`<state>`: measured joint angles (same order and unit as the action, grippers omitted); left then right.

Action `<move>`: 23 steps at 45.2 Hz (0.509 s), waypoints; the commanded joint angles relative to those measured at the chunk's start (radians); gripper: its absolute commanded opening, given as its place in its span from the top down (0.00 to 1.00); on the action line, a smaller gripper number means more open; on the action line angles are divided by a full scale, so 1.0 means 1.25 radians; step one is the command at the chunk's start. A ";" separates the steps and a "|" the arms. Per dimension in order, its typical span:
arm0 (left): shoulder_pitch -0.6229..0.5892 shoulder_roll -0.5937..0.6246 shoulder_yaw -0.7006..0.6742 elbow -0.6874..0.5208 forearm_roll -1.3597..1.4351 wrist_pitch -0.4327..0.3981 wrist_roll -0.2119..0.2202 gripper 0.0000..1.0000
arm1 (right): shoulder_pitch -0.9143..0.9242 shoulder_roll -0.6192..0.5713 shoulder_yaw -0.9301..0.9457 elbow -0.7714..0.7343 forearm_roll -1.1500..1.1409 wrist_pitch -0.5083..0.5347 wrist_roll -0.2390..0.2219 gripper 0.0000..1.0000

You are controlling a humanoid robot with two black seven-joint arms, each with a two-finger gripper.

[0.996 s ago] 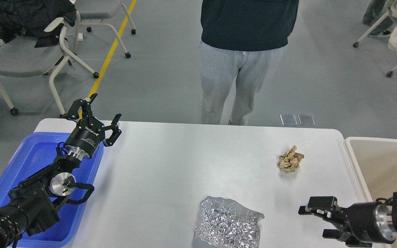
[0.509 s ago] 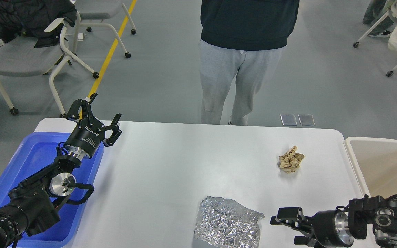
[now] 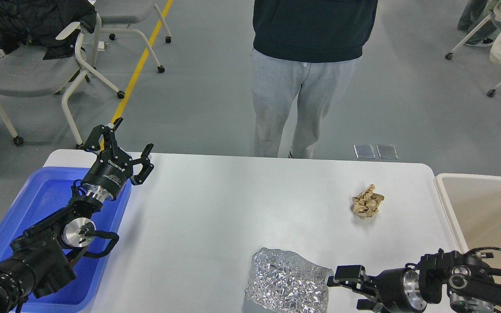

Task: Tidy desktop
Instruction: 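Move the right gripper to the silver foil bag and close on it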

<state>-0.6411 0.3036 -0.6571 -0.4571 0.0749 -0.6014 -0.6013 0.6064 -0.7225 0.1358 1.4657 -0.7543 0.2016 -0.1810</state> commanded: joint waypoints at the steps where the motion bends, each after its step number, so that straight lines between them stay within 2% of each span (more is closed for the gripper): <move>1: 0.000 0.000 -0.001 0.000 0.000 0.000 0.000 0.00 | -0.013 0.045 -0.001 -0.037 -0.013 -0.003 0.006 0.00; 23: 0.000 0.000 0.000 0.000 0.000 0.000 0.000 0.00 | -0.015 0.126 -0.002 -0.104 -0.019 -0.008 0.022 0.01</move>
<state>-0.6412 0.3036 -0.6578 -0.4571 0.0748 -0.6012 -0.6013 0.5891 -0.6064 0.1347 1.3709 -0.7739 0.1936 -0.1604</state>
